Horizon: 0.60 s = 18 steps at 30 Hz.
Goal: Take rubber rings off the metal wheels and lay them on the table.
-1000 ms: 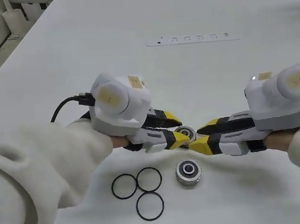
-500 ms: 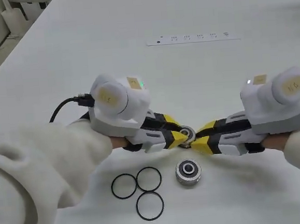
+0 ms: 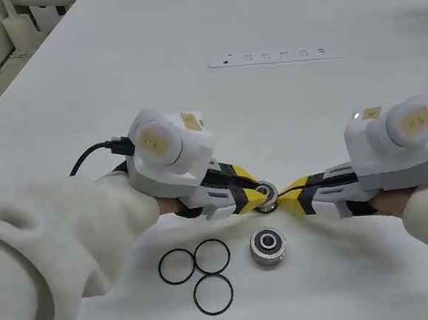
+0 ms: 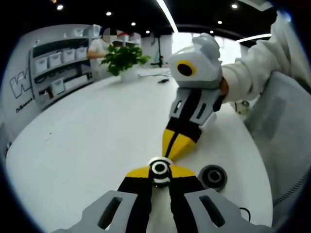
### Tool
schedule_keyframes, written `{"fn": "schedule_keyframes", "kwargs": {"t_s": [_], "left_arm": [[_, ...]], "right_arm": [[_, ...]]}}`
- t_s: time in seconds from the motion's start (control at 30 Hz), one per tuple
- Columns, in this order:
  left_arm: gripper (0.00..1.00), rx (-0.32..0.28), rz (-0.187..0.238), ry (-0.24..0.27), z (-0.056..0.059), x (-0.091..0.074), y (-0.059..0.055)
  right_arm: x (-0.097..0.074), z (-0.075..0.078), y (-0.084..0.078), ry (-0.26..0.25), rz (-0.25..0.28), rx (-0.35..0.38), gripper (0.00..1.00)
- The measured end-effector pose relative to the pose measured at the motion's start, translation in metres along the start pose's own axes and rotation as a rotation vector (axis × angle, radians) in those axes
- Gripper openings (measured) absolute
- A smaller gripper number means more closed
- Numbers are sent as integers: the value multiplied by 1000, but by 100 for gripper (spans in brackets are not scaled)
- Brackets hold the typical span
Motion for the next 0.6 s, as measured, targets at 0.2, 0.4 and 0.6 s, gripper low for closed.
{"fn": "schedule_keyframes", "kwargs": {"t_s": [0.2, 0.4, 0.6], "left_arm": [[13, 2, 4, 3, 0, 0, -1], [13, 2, 10, 3, 0, 0, -1], [13, 5, 12, 2, 0, 0, -1]], "right_arm": [[-2, 5, 0, 9, -17, 221, 0], [-5, 10, 5, 20, 6, 347, 0], [-5, 9, 7, 34, 23, 424, 0]]}}
Point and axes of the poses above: the centre of the closed fingertips' face, and the gripper's own axes: x roughly forward along the fingers, z roughly to its right, y roughly out of its top, the point moved 3 cm from there along -x, roughly backward along the fingers, and after that the axes turned 14 degrees about -y, right-handed, at the moved point
